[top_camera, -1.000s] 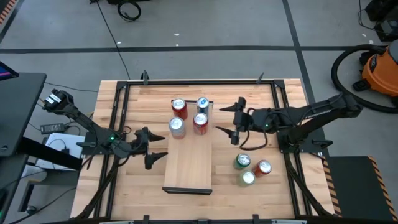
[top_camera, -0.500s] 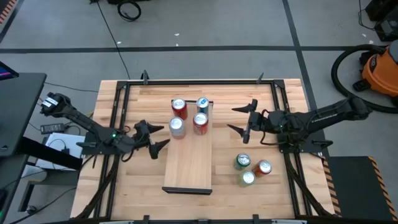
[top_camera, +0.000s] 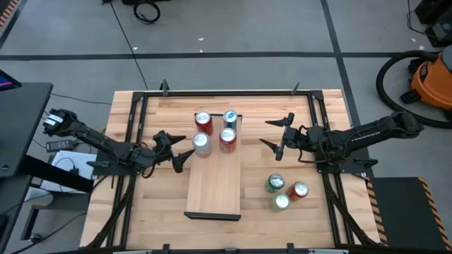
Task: Place canned beverage on shelf
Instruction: Put the top orange soda can on the shelf, then put the green soda can on the shelf
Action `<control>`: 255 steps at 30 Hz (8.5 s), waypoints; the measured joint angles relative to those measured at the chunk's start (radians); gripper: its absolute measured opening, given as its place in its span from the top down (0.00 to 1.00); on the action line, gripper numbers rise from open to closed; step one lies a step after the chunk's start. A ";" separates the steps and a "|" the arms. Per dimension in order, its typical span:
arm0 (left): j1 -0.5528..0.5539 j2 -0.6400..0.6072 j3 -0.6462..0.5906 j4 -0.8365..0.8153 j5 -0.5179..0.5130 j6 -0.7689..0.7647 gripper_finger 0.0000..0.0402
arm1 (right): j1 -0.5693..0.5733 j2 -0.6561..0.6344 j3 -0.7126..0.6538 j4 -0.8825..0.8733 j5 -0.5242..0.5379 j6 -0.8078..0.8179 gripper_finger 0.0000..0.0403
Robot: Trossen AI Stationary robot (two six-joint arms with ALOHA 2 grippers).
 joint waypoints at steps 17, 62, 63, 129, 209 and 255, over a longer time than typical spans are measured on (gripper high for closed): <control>-0.062 0.000 0.000 -0.004 0.121 -0.003 0.02 | 0.015 0.071 0.156 -0.254 -0.063 0.178 0.14; -0.167 0.000 0.000 -0.017 0.180 -0.026 0.02 | 0.064 0.536 0.422 -0.165 -0.168 0.273 0.14; -0.167 0.000 0.000 -0.017 0.180 -0.026 0.02 | 0.066 0.536 0.422 -0.169 -0.154 0.273 0.14; -0.206 0.000 0.000 -0.076 0.229 -0.135 0.02 | 0.410 0.410 0.500 -1.193 -0.228 1.013 0.14; -0.253 0.449 0.519 -0.044 0.202 0.307 0.03 | 0.275 0.949 1.529 -1.404 -0.385 0.139 0.20; -0.106 0.554 0.669 -0.201 0.427 0.308 0.24 | 0.223 0.969 1.607 -1.429 -0.408 0.048 0.05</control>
